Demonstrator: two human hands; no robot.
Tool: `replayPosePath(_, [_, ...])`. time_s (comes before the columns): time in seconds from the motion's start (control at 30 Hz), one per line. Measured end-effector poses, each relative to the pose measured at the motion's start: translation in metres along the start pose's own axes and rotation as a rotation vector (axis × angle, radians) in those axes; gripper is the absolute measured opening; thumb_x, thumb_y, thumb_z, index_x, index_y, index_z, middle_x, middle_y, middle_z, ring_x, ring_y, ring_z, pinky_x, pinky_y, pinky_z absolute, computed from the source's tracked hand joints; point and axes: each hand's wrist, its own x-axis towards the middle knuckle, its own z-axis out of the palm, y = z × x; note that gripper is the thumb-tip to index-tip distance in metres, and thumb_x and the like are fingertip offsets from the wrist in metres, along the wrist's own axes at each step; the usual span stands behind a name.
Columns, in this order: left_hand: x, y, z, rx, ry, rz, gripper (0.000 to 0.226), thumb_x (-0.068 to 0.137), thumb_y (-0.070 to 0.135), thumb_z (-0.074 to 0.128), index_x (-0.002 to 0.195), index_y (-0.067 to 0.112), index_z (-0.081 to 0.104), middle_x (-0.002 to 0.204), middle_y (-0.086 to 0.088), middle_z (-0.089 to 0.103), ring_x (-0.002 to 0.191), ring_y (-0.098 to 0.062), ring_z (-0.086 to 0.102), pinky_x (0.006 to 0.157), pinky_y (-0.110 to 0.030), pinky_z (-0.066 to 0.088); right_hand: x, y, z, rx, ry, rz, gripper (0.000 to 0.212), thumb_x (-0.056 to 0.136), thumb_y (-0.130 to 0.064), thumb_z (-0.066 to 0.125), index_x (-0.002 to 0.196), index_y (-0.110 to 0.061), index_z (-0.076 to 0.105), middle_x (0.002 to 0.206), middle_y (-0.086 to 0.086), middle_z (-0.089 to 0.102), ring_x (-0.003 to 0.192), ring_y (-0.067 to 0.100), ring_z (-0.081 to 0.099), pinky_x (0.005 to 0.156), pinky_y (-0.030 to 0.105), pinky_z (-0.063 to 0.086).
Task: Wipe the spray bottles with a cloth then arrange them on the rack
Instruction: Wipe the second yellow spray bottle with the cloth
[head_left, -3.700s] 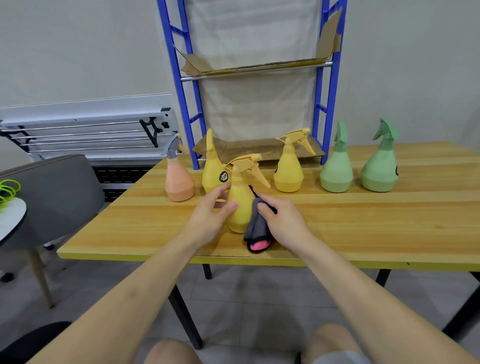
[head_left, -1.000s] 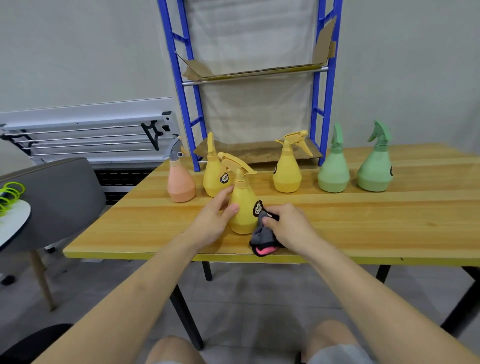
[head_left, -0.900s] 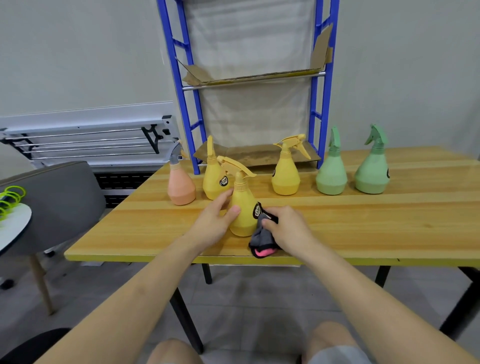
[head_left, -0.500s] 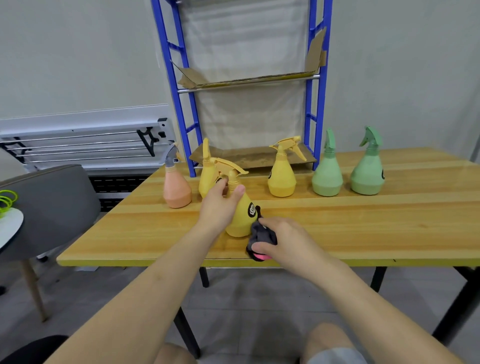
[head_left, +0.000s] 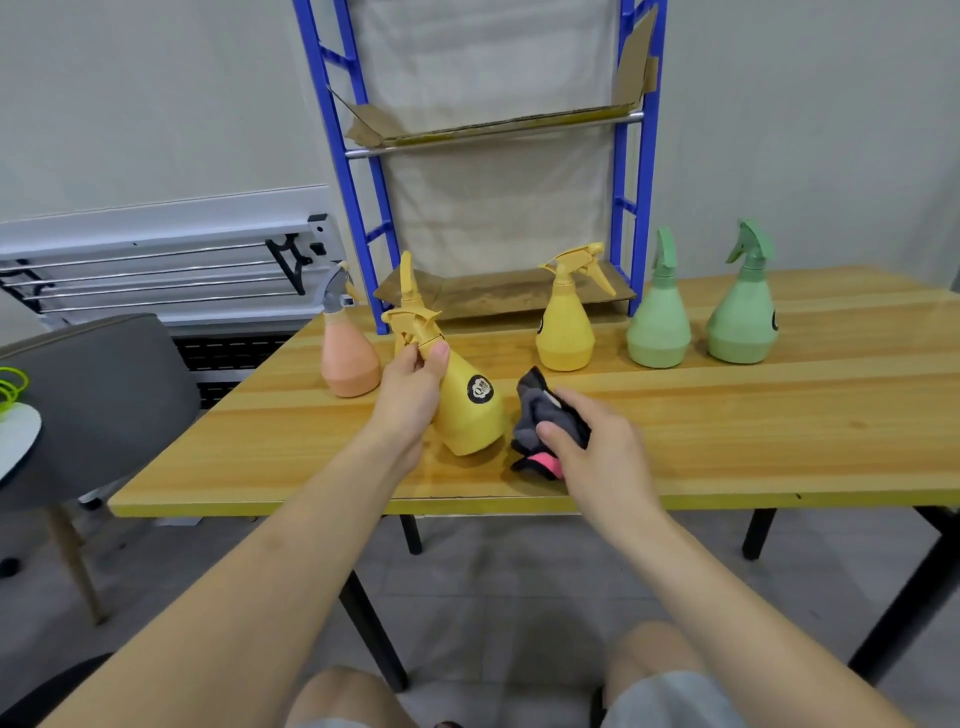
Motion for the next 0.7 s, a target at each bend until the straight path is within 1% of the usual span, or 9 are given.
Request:
replayPosePath(0.07, [0.002,-0.001,0.005,-0.040,0.034,-0.007,0.035,0.104,0.038,0.056,0.132,0.016,0.058,0.123,-0.006,0.070,0.115,-0.024,0.067,0.105,-0.050,0.053,-0.001,-0.004,0.007,0.058,0.072,-0.063,0.045,0.096,-0.018,0.070,0.140,-0.020,0.062,0.130,-0.006,0.064,0.116,0.004,0.054,0.097,0.012,0.037])
replayPosePath(0.17, [0.005,-0.003,0.013,-0.078,0.069,-0.018,0.021,0.107,0.034,0.052,0.114,0.016,0.060,0.115,-0.013,0.071,0.109,-0.032,0.069,0.100,-0.052,0.056,-0.001,-0.014,0.023,0.080,0.054,-0.170,0.044,0.096,-0.010,0.069,0.139,-0.016,0.063,0.131,-0.009,0.062,0.118,-0.002,0.051,0.099,-0.002,0.029])
replayPosePath(0.23, [0.005,-0.006,0.016,-0.088,0.070,-0.019,0.020,0.108,0.035,0.048,0.111,0.019,0.059,0.116,-0.013,0.071,0.111,-0.034,0.068,0.101,-0.054,0.054,0.000,-0.017,0.032,0.033,0.027,-0.198,0.042,0.096,-0.005,0.068,0.137,-0.013,0.065,0.131,-0.005,0.065,0.116,-0.003,0.051,0.097,-0.006,0.026])
replayPosePath(0.3, [0.003,-0.006,0.018,-0.086,0.054,-0.001,0.021,0.109,0.035,0.045,0.113,0.019,0.059,0.117,-0.011,0.071,0.111,-0.031,0.068,0.101,-0.052,0.055,0.008,-0.013,0.036,0.005,0.007,-0.133,0.037,0.097,-0.005,0.064,0.133,-0.013,0.068,0.128,-0.002,0.069,0.115,0.003,0.058,0.092,-0.003,0.031])
replayPosePath(0.37, [-0.003,-0.006,0.021,-0.059,0.019,0.029,0.025,0.110,0.033,0.043,0.119,0.015,0.057,0.116,-0.006,0.072,0.110,-0.023,0.069,0.099,-0.044,0.056,0.022,-0.008,0.035,-0.008,-0.055,-0.009,0.033,0.100,-0.008,0.059,0.128,-0.018,0.072,0.120,0.000,0.075,0.112,0.016,0.066,0.083,0.010,0.041])
replayPosePath(0.43, [-0.006,-0.008,0.024,-0.061,0.001,0.051,0.027,0.110,0.034,0.042,0.122,0.014,0.056,0.115,-0.002,0.072,0.108,-0.018,0.069,0.097,-0.038,0.056,0.034,-0.005,0.031,0.015,-0.121,0.079,0.033,0.101,-0.009,0.056,0.121,-0.024,0.077,0.112,-0.002,0.077,0.106,0.018,0.067,0.077,0.018,0.043])
replayPosePath(0.53, [-0.003,-0.013,0.023,-0.074,0.023,0.067,0.028,0.107,0.045,0.046,0.118,0.019,0.052,0.113,-0.002,0.072,0.105,-0.018,0.068,0.094,-0.036,0.056,0.035,-0.009,0.028,0.040,-0.164,0.071,0.031,0.099,-0.008,0.058,0.115,-0.024,0.079,0.108,-0.004,0.077,0.102,0.014,0.066,0.072,0.014,0.044])
replayPosePath(0.6, [0.002,-0.017,0.019,0.000,0.039,0.100,0.041,0.100,0.057,0.052,0.121,0.022,0.048,0.116,0.000,0.066,0.108,-0.016,0.064,0.095,-0.034,0.052,0.023,-0.013,0.025,0.084,-0.137,0.041,0.025,0.097,-0.008,0.061,0.109,-0.020,0.079,0.099,-0.001,0.077,0.092,0.015,0.067,0.064,0.006,0.042])
replayPosePath(0.7, [0.008,-0.021,0.017,0.116,0.049,0.153,0.056,0.093,0.069,0.051,0.122,0.021,0.052,0.122,-0.001,0.059,0.115,-0.017,0.055,0.100,-0.035,0.045,0.003,-0.018,0.026,0.108,-0.095,-0.042,0.028,0.094,-0.011,0.070,0.119,-0.022,0.075,0.107,-0.011,0.075,0.097,0.005,0.065,0.077,0.004,0.044])
